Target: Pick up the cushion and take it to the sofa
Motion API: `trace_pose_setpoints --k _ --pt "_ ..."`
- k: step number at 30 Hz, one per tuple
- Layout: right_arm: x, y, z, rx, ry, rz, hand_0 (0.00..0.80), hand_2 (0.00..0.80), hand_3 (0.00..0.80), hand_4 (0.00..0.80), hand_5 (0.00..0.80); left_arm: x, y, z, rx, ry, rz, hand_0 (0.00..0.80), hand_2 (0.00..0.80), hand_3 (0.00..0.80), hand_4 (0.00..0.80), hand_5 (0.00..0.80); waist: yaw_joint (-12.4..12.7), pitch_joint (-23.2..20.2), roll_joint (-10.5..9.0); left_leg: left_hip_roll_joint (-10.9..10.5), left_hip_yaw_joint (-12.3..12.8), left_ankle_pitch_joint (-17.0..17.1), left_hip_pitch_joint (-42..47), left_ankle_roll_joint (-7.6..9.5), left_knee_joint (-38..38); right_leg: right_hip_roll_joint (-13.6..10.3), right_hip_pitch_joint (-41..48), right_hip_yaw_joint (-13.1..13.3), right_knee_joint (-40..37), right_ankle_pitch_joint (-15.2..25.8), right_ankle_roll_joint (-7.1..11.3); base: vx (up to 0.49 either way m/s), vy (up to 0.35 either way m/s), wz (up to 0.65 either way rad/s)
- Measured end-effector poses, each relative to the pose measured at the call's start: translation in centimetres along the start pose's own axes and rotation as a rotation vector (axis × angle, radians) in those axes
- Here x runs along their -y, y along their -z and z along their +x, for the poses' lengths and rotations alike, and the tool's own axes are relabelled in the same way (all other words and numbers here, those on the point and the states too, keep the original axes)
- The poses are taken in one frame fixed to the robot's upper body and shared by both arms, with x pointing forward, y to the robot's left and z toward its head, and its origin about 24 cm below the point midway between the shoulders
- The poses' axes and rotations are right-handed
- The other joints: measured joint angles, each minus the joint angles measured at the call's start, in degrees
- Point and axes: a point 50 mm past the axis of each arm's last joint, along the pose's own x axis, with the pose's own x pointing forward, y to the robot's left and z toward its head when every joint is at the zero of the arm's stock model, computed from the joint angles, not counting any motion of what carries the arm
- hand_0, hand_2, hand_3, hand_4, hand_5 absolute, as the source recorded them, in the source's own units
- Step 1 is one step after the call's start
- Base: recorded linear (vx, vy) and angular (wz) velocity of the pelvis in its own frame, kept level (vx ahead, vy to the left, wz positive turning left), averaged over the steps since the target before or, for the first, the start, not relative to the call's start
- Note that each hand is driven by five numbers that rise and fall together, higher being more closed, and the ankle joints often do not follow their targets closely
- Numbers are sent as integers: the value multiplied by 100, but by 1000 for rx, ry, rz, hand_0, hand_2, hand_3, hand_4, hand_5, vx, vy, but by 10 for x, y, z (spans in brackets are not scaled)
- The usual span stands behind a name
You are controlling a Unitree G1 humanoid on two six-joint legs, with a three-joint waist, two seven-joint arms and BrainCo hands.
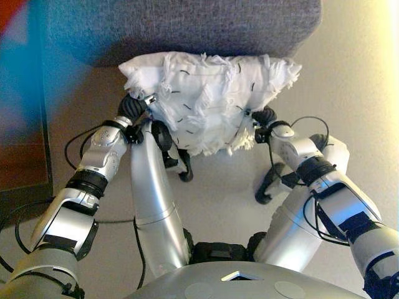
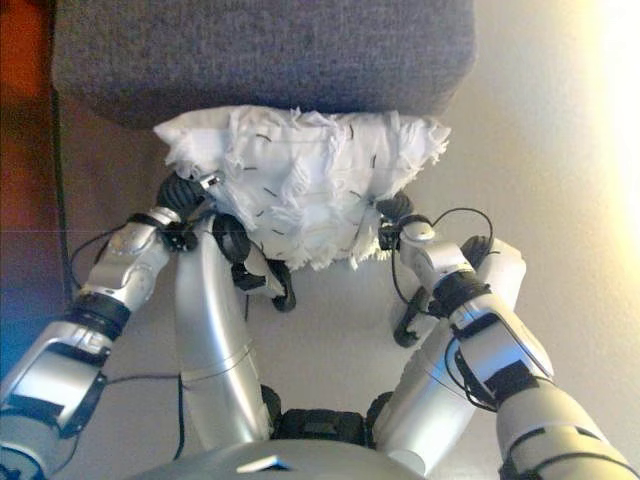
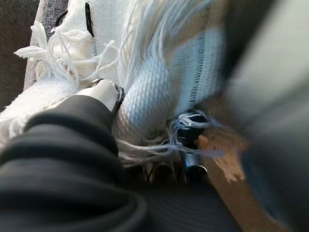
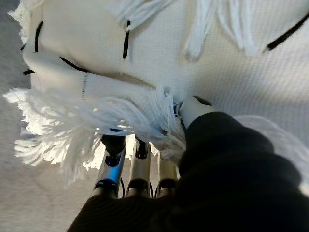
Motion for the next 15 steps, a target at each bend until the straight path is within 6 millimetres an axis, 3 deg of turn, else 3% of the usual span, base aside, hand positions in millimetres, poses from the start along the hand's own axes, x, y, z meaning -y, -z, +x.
trace_pose_setpoints --k 4,10,15 --pt "18 -13 -1 73 47 -16 800 800 800 800 800 26 3 9 69 -27 -54 800 800 800 800 800 -30 25 -70 78 441 198 819 16 -1397 419 670 -251 -1727 720 242 -134 -20 -41" --pt "19 -18 -5 172 44 -2 800 800 800 800 800 28 2 9 118 -130 -13 800 800 800 800 800 -272 24 -295 -50 906 598 1964 9 -3111 735 1629 -426 -3724 1551 374 -109 -47 -30" --pt "19 -17 -11 224 44 38 800 800 800 800 800 32 -5 10 175 -139 24 800 800 800 800 800 -323 32 -379 -128 982 885 2579 -65 -4012 933 2226 -575 -4694 1944 357 -37 -44 -13"
